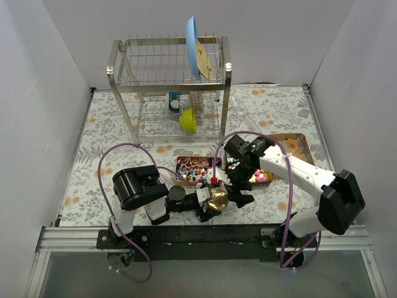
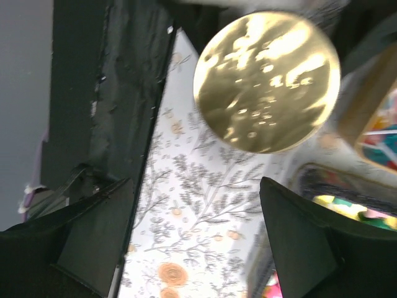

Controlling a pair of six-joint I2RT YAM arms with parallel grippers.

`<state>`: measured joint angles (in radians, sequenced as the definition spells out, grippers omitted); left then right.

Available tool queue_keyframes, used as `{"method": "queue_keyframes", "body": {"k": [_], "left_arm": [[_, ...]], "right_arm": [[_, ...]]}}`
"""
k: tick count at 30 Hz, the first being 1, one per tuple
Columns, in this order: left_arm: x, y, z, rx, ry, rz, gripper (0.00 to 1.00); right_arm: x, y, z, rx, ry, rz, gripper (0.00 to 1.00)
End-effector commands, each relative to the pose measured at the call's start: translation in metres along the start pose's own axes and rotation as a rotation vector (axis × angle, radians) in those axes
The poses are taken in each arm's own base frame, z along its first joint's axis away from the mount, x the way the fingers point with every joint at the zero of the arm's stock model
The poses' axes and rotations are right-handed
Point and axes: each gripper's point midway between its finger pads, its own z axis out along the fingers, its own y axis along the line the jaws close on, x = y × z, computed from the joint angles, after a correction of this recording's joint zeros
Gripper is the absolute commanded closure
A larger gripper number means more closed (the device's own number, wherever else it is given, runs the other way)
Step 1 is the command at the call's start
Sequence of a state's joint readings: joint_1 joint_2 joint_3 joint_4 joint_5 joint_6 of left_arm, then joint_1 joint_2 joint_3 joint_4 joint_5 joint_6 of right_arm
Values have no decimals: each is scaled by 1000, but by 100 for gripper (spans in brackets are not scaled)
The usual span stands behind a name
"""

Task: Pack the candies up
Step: Screw the bottle lid onto the packing bottle.

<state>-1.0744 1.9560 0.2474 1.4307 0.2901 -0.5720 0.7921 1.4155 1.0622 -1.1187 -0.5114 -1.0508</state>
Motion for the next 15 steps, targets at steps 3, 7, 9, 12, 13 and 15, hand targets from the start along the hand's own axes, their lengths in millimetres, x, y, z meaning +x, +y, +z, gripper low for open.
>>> {"method": "queue_keyframes", "body": {"k": [3,7,9,12,13,15], "left_arm": [[8,14,-15,-82,-45,72,100],[6,14,-14,-82,-50,70,100],[7,14,-15,-82,-49,70,100],[6,17,-15,-95,-50,70,100],[6,18,-15,-101,-51,70,100],[7,19,-15,-107,-51,70,100]], "right_arm": [[-39,-37,-5,63,-109,-48,9],[-43,-48,9,51,-116,-75,2],[-46,-53,14,51,-111,-76,2],[-48,-55,18,40,-116,-75,2],[-48,-54,18,36,-113,-82,2],[-44,-49,21,16,-105,-90,2]]}}
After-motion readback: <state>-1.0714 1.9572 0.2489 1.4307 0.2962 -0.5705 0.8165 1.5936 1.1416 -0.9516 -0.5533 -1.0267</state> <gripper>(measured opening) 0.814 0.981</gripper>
